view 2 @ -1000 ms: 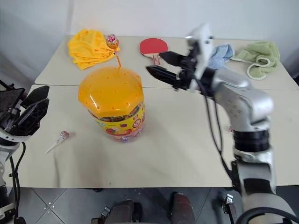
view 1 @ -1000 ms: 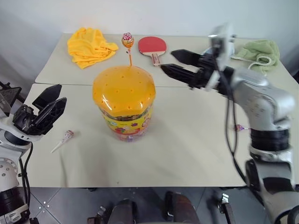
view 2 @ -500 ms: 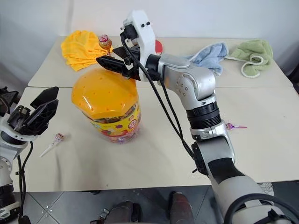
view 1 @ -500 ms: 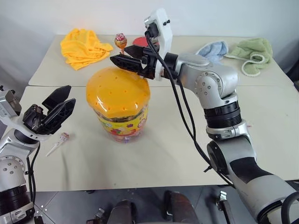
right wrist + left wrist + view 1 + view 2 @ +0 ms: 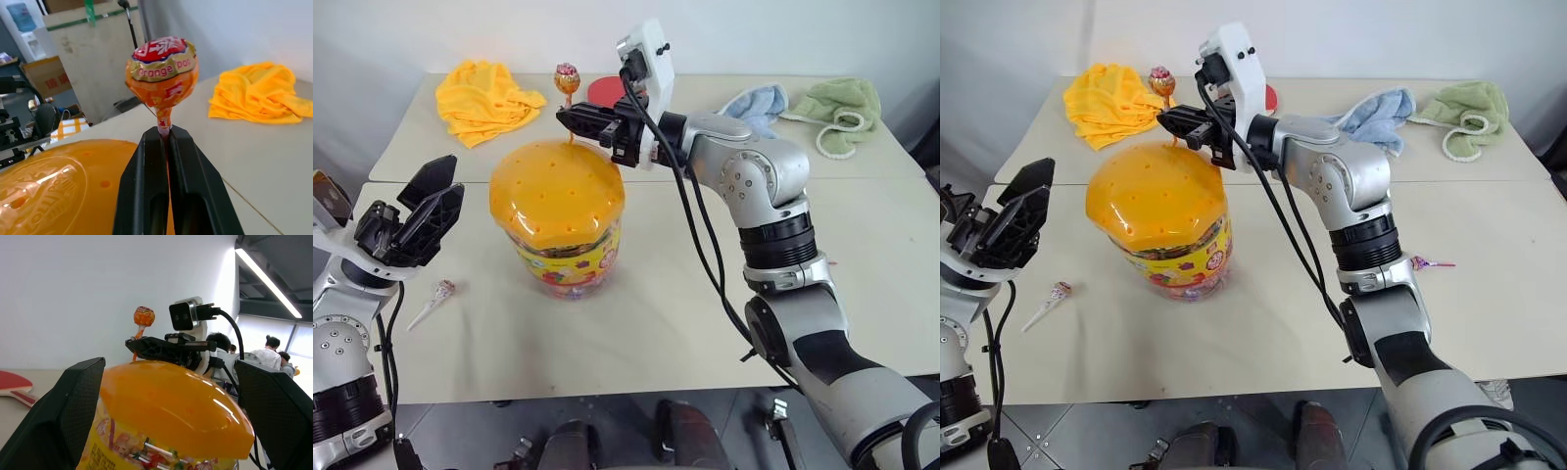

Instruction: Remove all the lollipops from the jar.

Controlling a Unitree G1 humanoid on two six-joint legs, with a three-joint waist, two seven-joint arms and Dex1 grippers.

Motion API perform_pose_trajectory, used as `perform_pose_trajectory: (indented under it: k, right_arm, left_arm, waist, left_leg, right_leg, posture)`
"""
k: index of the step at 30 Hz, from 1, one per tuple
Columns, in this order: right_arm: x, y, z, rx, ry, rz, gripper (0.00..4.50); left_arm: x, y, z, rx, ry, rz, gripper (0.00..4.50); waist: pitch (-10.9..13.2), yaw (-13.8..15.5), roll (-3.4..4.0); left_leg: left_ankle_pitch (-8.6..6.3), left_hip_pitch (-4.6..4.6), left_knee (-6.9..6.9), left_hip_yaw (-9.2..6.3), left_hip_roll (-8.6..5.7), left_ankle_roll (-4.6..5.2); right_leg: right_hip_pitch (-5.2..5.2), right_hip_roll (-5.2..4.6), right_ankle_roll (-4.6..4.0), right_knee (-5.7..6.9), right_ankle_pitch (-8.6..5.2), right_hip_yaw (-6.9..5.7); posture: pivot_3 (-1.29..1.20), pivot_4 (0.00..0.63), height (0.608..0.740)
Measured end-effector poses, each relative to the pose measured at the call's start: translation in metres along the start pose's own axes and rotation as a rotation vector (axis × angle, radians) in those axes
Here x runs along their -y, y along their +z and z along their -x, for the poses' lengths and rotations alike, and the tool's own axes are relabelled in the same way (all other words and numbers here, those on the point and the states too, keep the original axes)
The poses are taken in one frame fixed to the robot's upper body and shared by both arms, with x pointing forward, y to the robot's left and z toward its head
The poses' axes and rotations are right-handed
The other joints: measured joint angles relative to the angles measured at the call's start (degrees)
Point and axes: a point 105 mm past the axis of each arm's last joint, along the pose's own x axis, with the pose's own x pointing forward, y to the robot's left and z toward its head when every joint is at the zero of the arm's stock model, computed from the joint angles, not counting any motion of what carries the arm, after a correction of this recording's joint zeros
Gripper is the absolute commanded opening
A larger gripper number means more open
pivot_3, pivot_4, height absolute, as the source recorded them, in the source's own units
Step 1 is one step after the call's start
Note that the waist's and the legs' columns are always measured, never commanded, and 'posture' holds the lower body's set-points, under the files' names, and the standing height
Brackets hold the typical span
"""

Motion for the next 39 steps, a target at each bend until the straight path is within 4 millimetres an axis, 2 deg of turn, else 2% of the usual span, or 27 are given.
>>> perform_pose_trajectory:
  k: [4,8,10,12,14,15,16,20,23,24,27,29,33,39]
  right_arm:
    - [-0.002,0.023,0.015,0.166,0.067,0.052,0.04]
    - [0.011,0.05,0.045,0.29,0.021,0.104,0.04]
    - [0.027,0.059,0.075,0.282,-0.057,0.142,0.04]
    - [0.048,0.054,0.128,0.14,-0.19,0.18,0.04]
    - [0.063,0.036,0.175,-0.013,-0.321,0.151,0.04]
    - [0.065,0.026,0.187,-0.073,-0.349,0.134,0.04]
    - [0.064,0.009,0.204,-0.185,-0.381,0.133,0.04]
    - [0.064,-0.067,0.301,-0.686,-0.591,0.081,0.04]
    - [0.058,-0.108,0.361,-0.899,-0.716,0.028,0.04]
    - [0.056,-0.119,0.373,-0.933,-0.731,0.016,0.04]
    - [0.047,-0.152,0.395,-0.994,-0.741,0.006,0.04]
    - [0.047,-0.155,0.395,-0.986,-0.747,0.03,0.04]
    - [0.045,-0.154,0.402,-0.978,-0.778,-0.014,0.96]
    - [0.04,-0.15,0.411,-0.95,-0.771,-0.022,3.02]
  left_arm:
    - [0.002,0.001,-0.005,0.003,-0.027,0.006,4.5]
    - [0.008,0.0,-0.011,-0.001,-0.077,0.016,4.5]
    - [0.017,-0.008,-0.015,-0.058,-0.14,0.022,4.5]
    - [0.028,-0.022,-0.008,-0.227,-0.2,0.006,4.5]
    - [0.029,-0.025,0.002,-0.311,-0.211,-0.013,4.5]
    - [0.029,-0.025,0.004,-0.326,-0.213,-0.018,4.5]
    - [0.029,-0.026,0.007,-0.363,-0.225,-0.035,4.5]
    - [0.025,-0.036,0.028,-0.506,-0.229,-0.039,4.5]
    - [0.026,-0.042,0.034,-0.544,-0.253,-0.037,4.5]
    - [0.027,-0.045,0.035,-0.552,-0.261,-0.038,4.5]
    - [0.028,-0.05,0.036,-0.582,-0.287,-0.053,4.5]
    - [0.028,-0.054,0.038,-0.601,-0.297,-0.056,4.5]
    - [0.028,-0.055,0.038,-0.603,-0.299,-0.052,4.5]
    - [0.025,-0.049,0.045,-0.612,-0.236,-0.054,4.5]
  waist:
    - [0.0,0.14,0.0]
    - [0.0,0.3,0.0]
    - [0.0,0.82,-0.01]
    - [0.0,1.62,-0.01]
    - [0.02,1.9,0.02]
    - [0.02,1.87,0.04]
    - [0.02,1.87,0.04]
    - [0.07,2.02,0.12]
    - [0.07,1.98,0.12]
    - [0.07,1.97,0.12]
    - [0.07,1.64,0.12]
    - [0.05,1.55,0.17]
    - [0.05,1.88,0.17]
    - [0.05,2.45,0.17]
  left_leg:
    - [0.0,-0.01,0.0,-0.02,-0.01,0.0]
    - [0.0,-0.02,0.02,-0.02,-0.03,0.0]
    - [0.0,-0.04,0.02,-0.06,-0.03,0.0]
    - [-0.03,-0.07,-0.08,-0.05,-0.05,0.03]
    - [-0.05,-0.12,-0.2,0.06,-0.04,0.04]
    - [-0.04,-0.12,-0.22,0.12,-0.03,0.04]
    - [-0.04,-0.12,-0.23,0.16,0.02,0.04]
    - [-0.03,-0.11,-0.23,0.56,0.04,0.07]
    - [-0.02,-0.07,-0.02,0.67,0.08,0.07]
    - [-0.02,-0.02,-0.01,0.7,0.08,0.07]
    - [-0.02,0.15,-0.03,0.85,0.12,0.07]
    - [-0.02,0.24,-0.07,0.94,0.14,0.07]
    - [-0.03,0.21,-0.04,0.89,0.16,0.07]
    - [-0.03,0.17,-0.05,0.83,0.15,0.07]
  right_leg:
    - [0.0,0.0,0.0,-0.01,0.0,-0.01]
    - [0.02,-0.01,0.01,-0.02,0.0,0.01]
    - [0.02,-0.01,0.0,-0.04,0.0,0.0]
    - [0.02,-0.01,0.0,-0.22,0.0,-0.02]
    - [0.01,0.0,0.01,-0.49,0.0,-0.02]
    - [0.01,0.01,0.01,-0.53,0.0,-0.01]
    - [0.01,0.07,0.02,-0.61,-0.01,0.0]
    - [0.02,0.08,0.04,-0.9,-0.01,0.17]
    - [0.08,0.08,0.05,-0.89,-0.01,0.25]
    - [0.12,0.08,0.05,-0.88,-0.01,0.28]
    - [0.12,0.1,0.04,-0.76,-0.01,0.43]
    - [0.12,0.12,0.04,-0.73,-0.01,0.54]
    - [0.12,0.13,0.04,-0.74,-0.01,0.54]
    - [0.12,0.13,0.04,-0.77,-0.01,0.5]
  posture:
    - [0.0,0.15,0.74]
    - [0.0,0.15,0.74]
    - [0.0,0.15,0.74]
    - [0.0,0.15,0.74]
    - [0.0,0.15,0.74]
    - [0.0,0.15,0.74]
    - [0.0,0.15,0.74]
    - [0.0,0.15,0.74]
    - [0.0,0.15,0.74]
    - [0.0,0.15,0.74]
    - [0.0,0.15,0.74]
    - [0.0,0.15,0.74]
    - [0.0,0.15,0.74]
    - [0.0,0.15,0.74]
